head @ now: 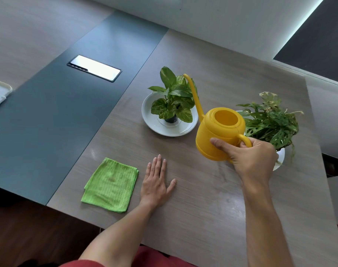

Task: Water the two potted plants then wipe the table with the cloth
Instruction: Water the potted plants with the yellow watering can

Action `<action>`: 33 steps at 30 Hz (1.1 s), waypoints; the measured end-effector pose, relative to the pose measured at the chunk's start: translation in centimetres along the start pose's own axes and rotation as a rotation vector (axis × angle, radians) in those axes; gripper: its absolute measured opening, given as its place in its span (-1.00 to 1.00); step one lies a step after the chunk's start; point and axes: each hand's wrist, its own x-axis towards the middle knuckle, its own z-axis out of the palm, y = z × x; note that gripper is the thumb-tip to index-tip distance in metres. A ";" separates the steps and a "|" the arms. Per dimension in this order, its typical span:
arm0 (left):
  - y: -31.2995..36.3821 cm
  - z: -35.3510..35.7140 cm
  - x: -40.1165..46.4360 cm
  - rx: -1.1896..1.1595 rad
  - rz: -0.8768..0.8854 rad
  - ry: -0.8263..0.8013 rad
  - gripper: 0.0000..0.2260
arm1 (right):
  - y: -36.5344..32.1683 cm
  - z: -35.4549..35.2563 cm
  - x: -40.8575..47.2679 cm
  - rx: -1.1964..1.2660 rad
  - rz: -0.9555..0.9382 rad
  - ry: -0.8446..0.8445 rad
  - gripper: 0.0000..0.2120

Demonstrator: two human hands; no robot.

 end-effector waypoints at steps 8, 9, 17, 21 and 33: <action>0.0 0.0 0.1 -0.015 0.002 0.005 -0.26 | -0.2 -0.1 0.1 -0.003 0.001 0.016 -0.42; 0.1 0.0 0.0 -0.015 0.003 0.004 -0.26 | -0.2 -0.1 0.1 -0.008 0.000 0.020 -0.42; 0.1 0.0 0.0 -0.016 0.001 0.016 -0.26 | -0.2 0.1 0.5 -0.009 0.038 0.019 -0.44; 0.0 0.0 0.1 -0.008 0.000 0.006 -0.26 | -0.5 0.3 0.6 -0.007 0.042 0.018 -0.30; 0.0 0.1 0.0 0.000 -0.007 0.005 -0.27 | -1.4 0.5 0.8 -0.067 0.032 0.017 -0.37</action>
